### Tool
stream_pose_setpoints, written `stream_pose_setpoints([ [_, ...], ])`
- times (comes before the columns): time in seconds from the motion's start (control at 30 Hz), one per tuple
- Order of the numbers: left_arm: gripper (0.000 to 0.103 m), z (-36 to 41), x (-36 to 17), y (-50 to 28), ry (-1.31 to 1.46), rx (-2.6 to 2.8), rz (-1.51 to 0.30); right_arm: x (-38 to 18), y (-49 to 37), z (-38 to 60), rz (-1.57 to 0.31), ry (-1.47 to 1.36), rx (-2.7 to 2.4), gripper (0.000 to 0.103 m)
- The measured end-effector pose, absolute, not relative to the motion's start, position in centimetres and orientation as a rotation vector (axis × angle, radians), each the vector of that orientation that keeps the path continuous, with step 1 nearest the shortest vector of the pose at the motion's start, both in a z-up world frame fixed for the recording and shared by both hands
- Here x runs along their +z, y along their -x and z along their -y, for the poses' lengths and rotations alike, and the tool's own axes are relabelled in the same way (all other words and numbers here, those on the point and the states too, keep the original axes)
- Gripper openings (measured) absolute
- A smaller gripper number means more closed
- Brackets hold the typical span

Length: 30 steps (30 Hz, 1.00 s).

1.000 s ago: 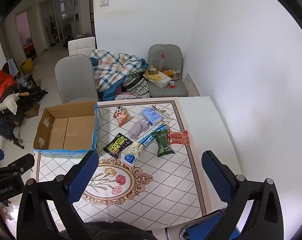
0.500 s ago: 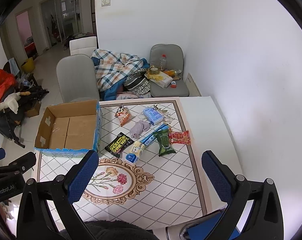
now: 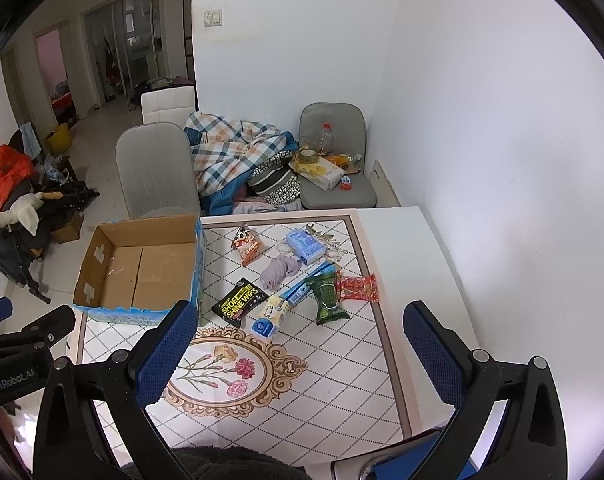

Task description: Organize soft objects

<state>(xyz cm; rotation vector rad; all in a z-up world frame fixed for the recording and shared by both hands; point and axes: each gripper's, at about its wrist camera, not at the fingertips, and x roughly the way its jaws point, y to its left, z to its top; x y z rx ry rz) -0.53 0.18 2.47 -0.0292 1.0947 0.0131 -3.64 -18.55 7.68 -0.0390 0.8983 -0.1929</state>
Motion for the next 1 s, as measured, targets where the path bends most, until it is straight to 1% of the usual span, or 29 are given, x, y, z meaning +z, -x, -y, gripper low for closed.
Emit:
stream_pose_setpoints([
  [1.0, 0.103, -0.02, 2.51, 0.63, 0.026, 0.015, -1.091, 8.24, 3.61, 18.28, -0.879, 0.076, -0.195, 0.103],
])
